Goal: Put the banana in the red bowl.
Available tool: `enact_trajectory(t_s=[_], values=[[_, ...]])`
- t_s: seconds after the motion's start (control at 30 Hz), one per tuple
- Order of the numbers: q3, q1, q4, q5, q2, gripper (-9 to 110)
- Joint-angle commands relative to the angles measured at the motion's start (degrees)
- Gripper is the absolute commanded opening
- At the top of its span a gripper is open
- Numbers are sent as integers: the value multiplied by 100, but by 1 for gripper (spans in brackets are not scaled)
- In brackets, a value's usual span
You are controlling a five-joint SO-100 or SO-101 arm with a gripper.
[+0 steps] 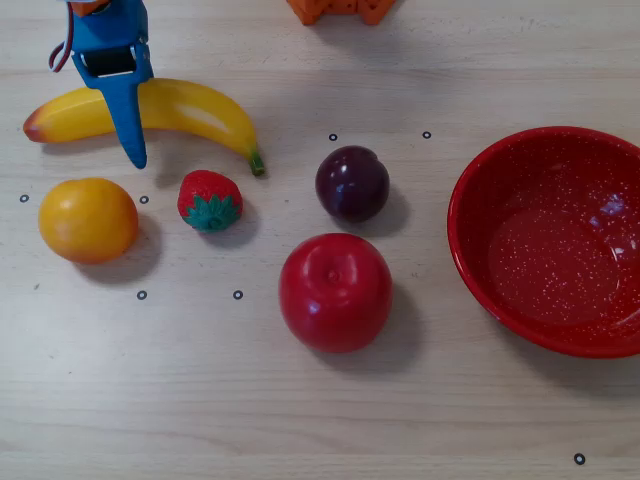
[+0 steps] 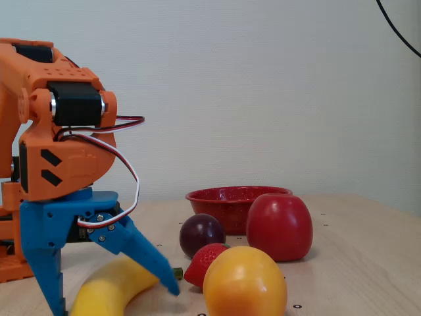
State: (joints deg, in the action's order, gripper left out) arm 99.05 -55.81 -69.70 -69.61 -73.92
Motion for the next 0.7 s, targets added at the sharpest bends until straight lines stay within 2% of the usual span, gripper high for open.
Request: enact_trajectory(t_s=[0.0,0.37,0.67], values=[[9,26,132,-202,-220,45],[-70,-105,53,-325,-185,31],[-272,-141,-229,-229,-229,0]])
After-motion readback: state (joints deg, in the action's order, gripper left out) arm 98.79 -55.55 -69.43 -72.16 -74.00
